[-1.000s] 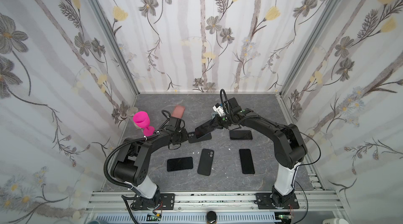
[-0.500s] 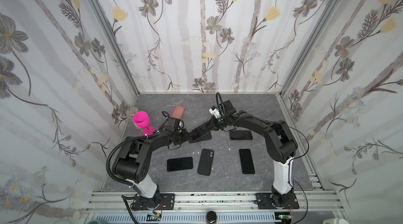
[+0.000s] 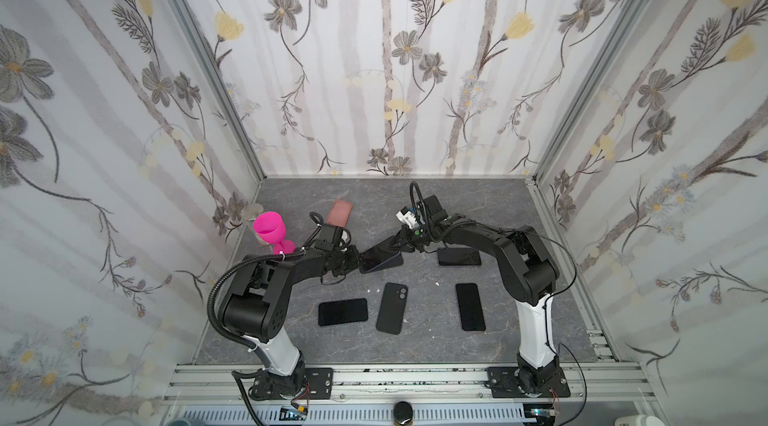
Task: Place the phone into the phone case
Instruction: 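Lower the blue-edged phone with the right gripper into the black case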
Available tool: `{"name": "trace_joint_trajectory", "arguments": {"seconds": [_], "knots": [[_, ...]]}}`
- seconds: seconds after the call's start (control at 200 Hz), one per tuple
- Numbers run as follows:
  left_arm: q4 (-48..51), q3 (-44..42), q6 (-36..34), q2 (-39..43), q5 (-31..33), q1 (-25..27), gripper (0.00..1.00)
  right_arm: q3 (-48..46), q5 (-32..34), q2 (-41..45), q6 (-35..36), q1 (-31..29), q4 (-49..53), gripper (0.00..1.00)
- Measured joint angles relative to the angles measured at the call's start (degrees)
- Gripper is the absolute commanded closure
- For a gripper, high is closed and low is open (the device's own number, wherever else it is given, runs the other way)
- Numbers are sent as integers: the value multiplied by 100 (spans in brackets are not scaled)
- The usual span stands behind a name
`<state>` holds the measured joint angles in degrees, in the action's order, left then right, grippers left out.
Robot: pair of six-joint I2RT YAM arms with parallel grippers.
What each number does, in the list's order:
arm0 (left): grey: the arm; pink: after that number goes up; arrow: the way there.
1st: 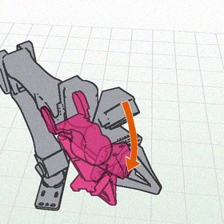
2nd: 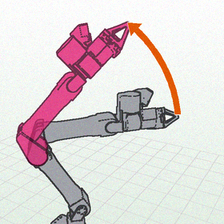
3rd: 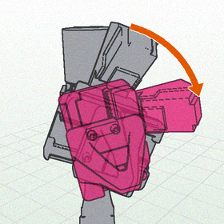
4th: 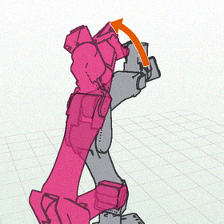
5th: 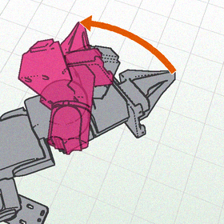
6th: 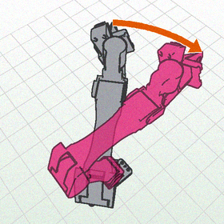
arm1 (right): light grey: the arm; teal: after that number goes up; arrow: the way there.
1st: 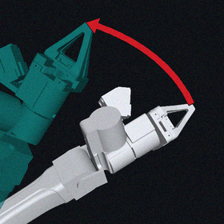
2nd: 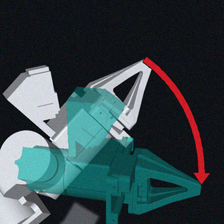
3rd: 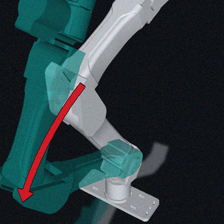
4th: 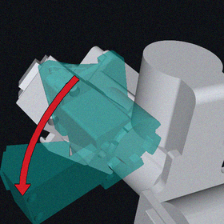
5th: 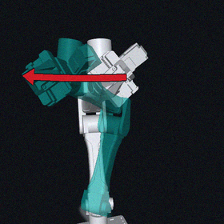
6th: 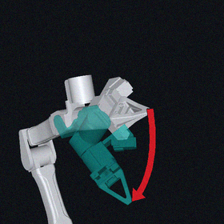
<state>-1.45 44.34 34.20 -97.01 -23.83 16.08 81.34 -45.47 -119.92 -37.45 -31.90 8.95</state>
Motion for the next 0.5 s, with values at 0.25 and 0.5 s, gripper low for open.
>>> {"name": "trace_joint_trajectory", "arguments": {"seconds": [0.25, 0.5], "knots": [[-109, -11, -46, -48, -79, -2, 68, -293, -267, -116, -111, 74, -560, 100], [-153, -44, -76, -20, -35, 42, 69, -605, -402, -210, -332, 96, -1207, 100]]}}
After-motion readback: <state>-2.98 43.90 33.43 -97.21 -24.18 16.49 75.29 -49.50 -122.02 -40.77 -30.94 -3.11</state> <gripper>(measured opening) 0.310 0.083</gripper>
